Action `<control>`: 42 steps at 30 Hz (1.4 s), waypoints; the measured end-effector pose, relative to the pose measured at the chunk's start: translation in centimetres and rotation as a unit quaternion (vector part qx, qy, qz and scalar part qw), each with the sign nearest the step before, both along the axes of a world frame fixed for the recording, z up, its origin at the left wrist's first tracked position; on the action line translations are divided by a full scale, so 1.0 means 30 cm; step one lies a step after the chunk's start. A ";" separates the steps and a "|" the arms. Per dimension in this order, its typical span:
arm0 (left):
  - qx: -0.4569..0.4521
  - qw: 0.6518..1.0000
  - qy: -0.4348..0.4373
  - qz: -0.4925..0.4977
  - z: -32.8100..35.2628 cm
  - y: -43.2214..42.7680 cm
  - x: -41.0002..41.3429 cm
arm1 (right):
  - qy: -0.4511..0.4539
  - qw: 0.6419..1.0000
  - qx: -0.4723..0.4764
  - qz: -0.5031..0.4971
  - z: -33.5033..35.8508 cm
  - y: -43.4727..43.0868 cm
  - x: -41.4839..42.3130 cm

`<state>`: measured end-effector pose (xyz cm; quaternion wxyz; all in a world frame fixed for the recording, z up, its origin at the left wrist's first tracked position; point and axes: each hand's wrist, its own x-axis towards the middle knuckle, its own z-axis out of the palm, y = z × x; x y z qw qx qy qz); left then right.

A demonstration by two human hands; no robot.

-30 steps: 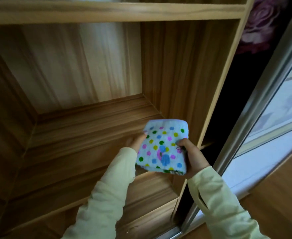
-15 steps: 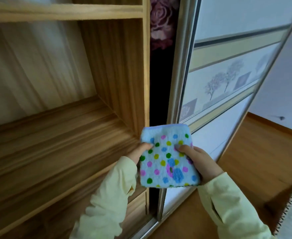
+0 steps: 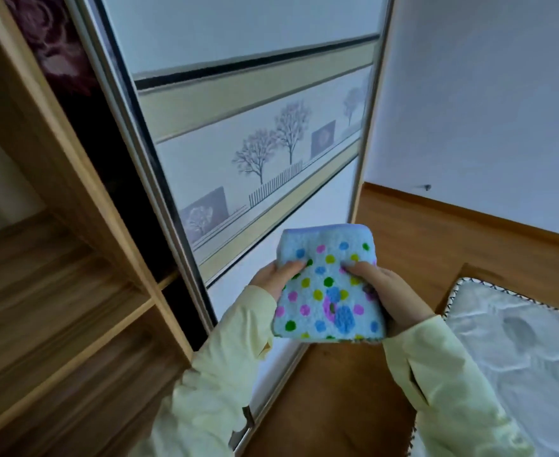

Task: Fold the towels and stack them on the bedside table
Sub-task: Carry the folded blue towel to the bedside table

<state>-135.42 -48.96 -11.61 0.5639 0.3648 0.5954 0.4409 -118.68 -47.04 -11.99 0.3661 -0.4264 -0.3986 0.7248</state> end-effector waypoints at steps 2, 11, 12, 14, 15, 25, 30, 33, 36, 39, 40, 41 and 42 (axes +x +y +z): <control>-0.017 0.999 0.011 -0.043 -0.003 0.051 0.055 | 0.029 0.999 -0.018 -0.023 -0.008 0.019 0.067; -0.095 0.971 -0.176 -0.134 -0.042 0.298 0.266 | 0.094 0.975 -0.023 -0.199 -0.045 0.104 0.292; -0.104 0.962 -0.223 -0.116 -0.052 0.313 0.279 | 0.107 0.968 -0.022 -0.225 -0.048 0.115 0.305; -0.110 0.952 -0.273 -0.089 -0.079 0.361 0.321 | 0.132 0.950 -0.021 -0.283 -0.056 0.152 0.339; -0.108 0.952 -0.274 -0.089 -0.089 0.387 0.342 | 0.141 0.940 -0.018 -0.311 -0.060 0.174 0.350; -0.070 0.990 -0.005 -0.124 -0.080 0.800 0.515 | 0.108 0.925 -0.002 -0.364 -0.075 0.436 0.399; 0.017 0.981 0.044 -0.188 -0.095 0.935 0.560 | 0.034 0.934 -0.006 -0.356 -0.072 0.525 0.456; 0.031 0.974 0.056 -0.219 -0.106 0.986 0.590 | -0.011 0.924 -0.025 -0.382 -0.082 0.581 0.486; 0.046 0.969 0.067 -0.233 -0.121 1.037 0.624 | -0.100 0.905 -0.018 -0.414 -0.099 0.648 0.515; 0.059 0.971 0.079 -0.216 -0.135 1.115 0.670 | -0.162 0.882 -0.004 -0.442 -0.120 0.736 0.545; 0.060 0.972 0.085 -0.210 -0.141 1.147 0.688 | -0.176 0.876 -0.002 -0.448 -0.127 0.767 0.558; 0.062 0.973 0.093 -0.204 -0.146 1.181 0.707 | -0.190 0.873 -0.002 -0.450 -0.129 0.803 0.573; 0.065 0.973 0.102 -0.198 -0.148 1.218 0.729 | -0.203 0.869 -0.002 -0.451 -0.134 0.841 0.592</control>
